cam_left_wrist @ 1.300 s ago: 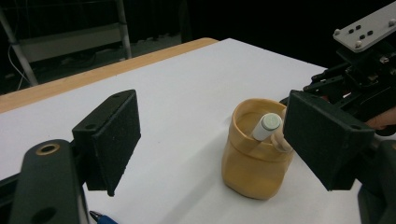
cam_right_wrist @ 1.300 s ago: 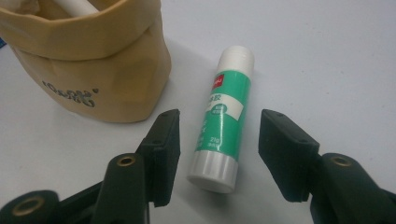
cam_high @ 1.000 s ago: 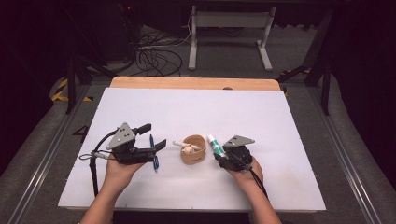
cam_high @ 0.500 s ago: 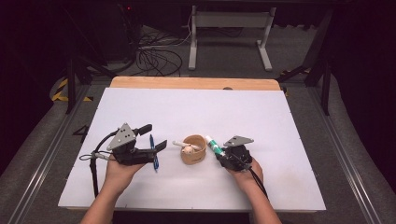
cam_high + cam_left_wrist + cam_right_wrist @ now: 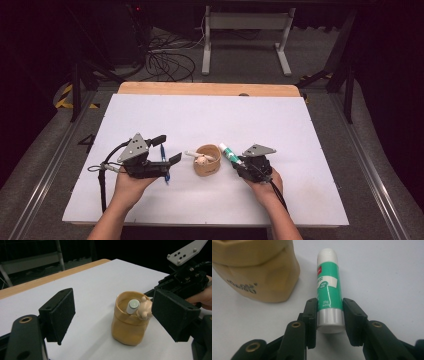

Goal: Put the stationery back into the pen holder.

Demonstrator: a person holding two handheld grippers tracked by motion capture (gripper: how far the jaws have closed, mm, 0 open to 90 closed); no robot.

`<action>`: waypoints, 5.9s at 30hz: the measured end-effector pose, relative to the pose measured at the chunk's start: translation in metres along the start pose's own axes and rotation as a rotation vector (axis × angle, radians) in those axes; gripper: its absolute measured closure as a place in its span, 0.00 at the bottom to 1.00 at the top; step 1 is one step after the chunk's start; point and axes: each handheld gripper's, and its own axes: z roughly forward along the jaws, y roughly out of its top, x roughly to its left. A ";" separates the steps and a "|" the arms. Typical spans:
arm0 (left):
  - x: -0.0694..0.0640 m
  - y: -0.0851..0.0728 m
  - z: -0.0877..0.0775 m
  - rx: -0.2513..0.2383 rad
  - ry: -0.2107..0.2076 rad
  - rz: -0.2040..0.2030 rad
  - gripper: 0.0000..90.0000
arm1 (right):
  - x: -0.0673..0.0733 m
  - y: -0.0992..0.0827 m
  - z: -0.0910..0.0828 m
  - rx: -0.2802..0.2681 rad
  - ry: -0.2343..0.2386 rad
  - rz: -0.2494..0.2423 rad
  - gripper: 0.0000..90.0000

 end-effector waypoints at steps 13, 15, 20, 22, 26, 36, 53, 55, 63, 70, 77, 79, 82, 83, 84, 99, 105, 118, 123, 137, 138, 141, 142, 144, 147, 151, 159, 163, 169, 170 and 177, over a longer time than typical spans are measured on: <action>-0.005 0.000 0.004 0.009 -0.032 0.015 0.22 | 0.003 0.007 -0.019 -0.211 0.091 0.034 0.74; -0.006 0.000 0.004 0.011 -0.035 0.016 0.22 | 0.004 0.008 -0.022 -0.241 0.104 0.026 0.74; -0.007 0.000 0.005 0.012 -0.044 0.010 0.22 | 0.008 0.012 -0.030 -0.319 0.145 0.006 0.74; -0.007 0.000 0.006 0.012 -0.048 0.010 0.22 | 0.012 0.014 -0.033 -0.347 0.175 -0.013 0.74; -0.009 0.000 0.007 0.014 -0.059 0.013 0.22 | 0.019 0.016 -0.034 -0.374 0.222 -0.053 0.74; -0.013 0.001 0.008 0.011 -0.098 0.021 0.24 | 0.035 0.020 -0.034 -0.407 0.322 -0.151 0.74; -0.019 0.002 0.009 -0.017 -0.203 0.052 0.36 | 0.051 0.019 -0.033 -0.426 0.416 -0.298 0.74; -0.020 0.002 0.009 -0.020 -0.221 0.053 0.40 | 0.052 0.019 -0.033 -0.427 0.418 -0.307 0.74; -0.024 0.001 0.009 -0.026 -0.257 0.069 0.52 | 0.055 0.019 -0.033 -0.438 0.431 -0.338 0.74; -0.024 0.002 0.008 -0.034 -0.259 0.053 0.55 | 0.057 0.018 -0.033 -0.443 0.434 -0.344 0.74; -0.025 0.002 0.008 -0.052 -0.256 0.047 0.56 | 0.059 0.018 -0.032 -0.443 0.419 -0.361 0.74; -0.026 0.002 0.008 -0.053 -0.256 0.045 0.56 | 0.059 0.018 -0.032 -0.439 0.416 -0.367 0.74; -0.027 0.002 0.008 -0.061 -0.259 0.038 0.56 | 0.060 0.018 -0.031 -0.437 0.414 -0.371 0.74; -0.027 0.003 0.008 -0.063 -0.258 0.038 0.56 | 0.060 0.017 -0.031 -0.436 0.410 -0.371 0.74; -0.027 0.003 0.008 -0.066 -0.258 0.039 0.56 | 0.060 0.017 -0.031 -0.434 0.408 -0.372 0.74; -0.031 0.002 0.010 -0.113 -0.304 -0.009 0.55 | 0.065 0.016 -0.027 -0.418 0.392 -0.394 0.74; -0.034 0.001 0.013 -0.112 -0.305 0.000 0.55 | 0.067 0.016 -0.027 -0.425 0.391 -0.403 0.74; -0.037 0.002 0.013 -0.125 -0.296 -0.001 0.67 | 0.069 0.015 -0.026 -0.431 0.387 -0.421 0.74; -0.038 0.002 0.013 -0.129 -0.307 0.002 0.69 | 0.071 0.015 -0.025 -0.425 0.378 -0.433 0.74; -0.045 0.001 0.017 -0.145 -0.333 -0.011 0.71 | 0.074 0.014 -0.021 -0.415 0.367 -0.448 0.74; -0.045 0.001 0.018 -0.143 -0.335 -0.009 0.71 | 0.074 0.014 -0.021 -0.415 0.367 -0.448 0.74; -0.046 0.001 0.019 -0.136 -0.329 0.002 0.71 | 0.075 0.013 -0.021 -0.417 0.367 -0.448 0.74; -0.047 0.001 0.019 -0.139 -0.328 0.004 0.71 | 0.075 0.014 -0.020 -0.418 0.367 -0.449 0.74; -0.047 0.001 0.020 -0.132 -0.331 0.003 0.71 | 0.075 0.013 -0.020 -0.419 0.368 -0.449 0.74; -0.048 0.000 0.021 -0.125 -0.328 0.012 0.71 | 0.075 0.014 -0.020 -0.420 0.370 -0.449 0.74; -0.049 0.000 0.021 -0.120 -0.325 0.020 0.71 | 0.076 0.013 -0.020 -0.417 0.373 -0.449 0.74; -0.051 0.004 0.024 -0.095 -0.301 0.035 0.72 | 0.074 0.013 -0.019 -0.410 0.375 -0.436 0.72; -0.053 0.006 0.028 -0.081 -0.296 0.032 0.72 | 0.071 0.014 -0.020 -0.414 0.380 -0.415 0.68; -0.052 0.011 0.027 -0.084 -0.288 0.037 0.72 | 0.068 0.014 -0.021 -0.374 0.406 -0.415 0.62; -0.052 0.012 0.026 -0.085 -0.287 0.036 0.72 | 0.067 0.014 -0.021 -0.372 0.409 -0.413 0.61; -0.051 0.019 0.025 -0.097 -0.274 0.040 0.72 | 0.058 0.014 -0.026 -0.352 0.412 -0.409 0.60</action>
